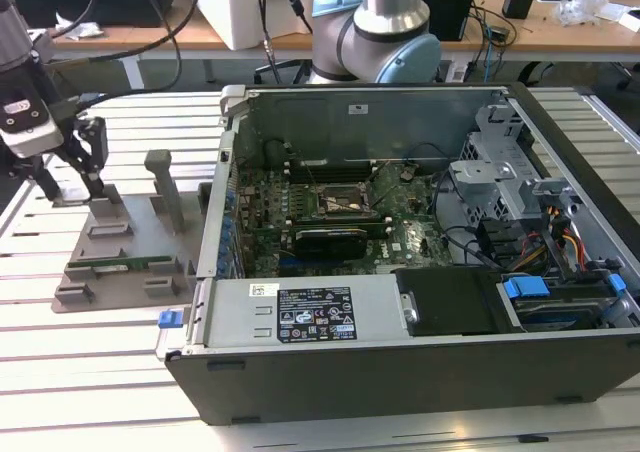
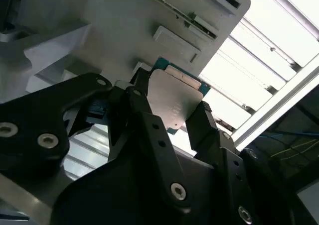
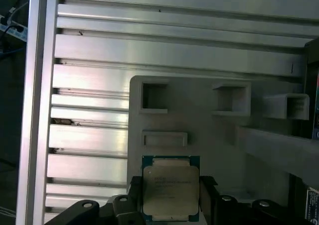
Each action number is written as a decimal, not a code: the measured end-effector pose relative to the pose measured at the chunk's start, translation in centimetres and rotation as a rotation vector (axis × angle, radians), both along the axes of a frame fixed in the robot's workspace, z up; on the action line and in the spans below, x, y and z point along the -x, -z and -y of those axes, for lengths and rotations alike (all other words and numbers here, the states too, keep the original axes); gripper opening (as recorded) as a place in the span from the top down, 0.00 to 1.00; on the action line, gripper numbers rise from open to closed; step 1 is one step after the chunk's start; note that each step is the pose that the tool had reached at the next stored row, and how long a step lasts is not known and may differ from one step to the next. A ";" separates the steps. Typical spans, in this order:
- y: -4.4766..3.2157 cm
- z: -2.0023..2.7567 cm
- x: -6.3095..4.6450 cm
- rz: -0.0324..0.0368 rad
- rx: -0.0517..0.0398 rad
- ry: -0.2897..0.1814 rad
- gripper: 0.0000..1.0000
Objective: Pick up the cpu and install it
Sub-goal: 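Pick up the cpu and move it towards the insertion slot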
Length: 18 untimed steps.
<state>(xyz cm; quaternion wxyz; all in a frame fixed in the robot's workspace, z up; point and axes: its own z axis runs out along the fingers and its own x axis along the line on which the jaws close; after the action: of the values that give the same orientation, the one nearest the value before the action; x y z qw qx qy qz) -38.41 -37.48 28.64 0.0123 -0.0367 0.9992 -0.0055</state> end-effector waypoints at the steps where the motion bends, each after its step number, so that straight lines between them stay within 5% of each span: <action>1: -0.43 0.00 0.0 -0.0001 0.0001 0.000 0.46; 13: -2.73 0.00 0.0 0.0000 0.0000 0.000 0.46; 18: -4.33 0.00 0.0 0.0000 0.0001 0.000 0.46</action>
<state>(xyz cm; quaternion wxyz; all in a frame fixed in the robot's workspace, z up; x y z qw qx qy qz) -38.40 -37.48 32.98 0.0122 -0.0367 0.9992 -0.0055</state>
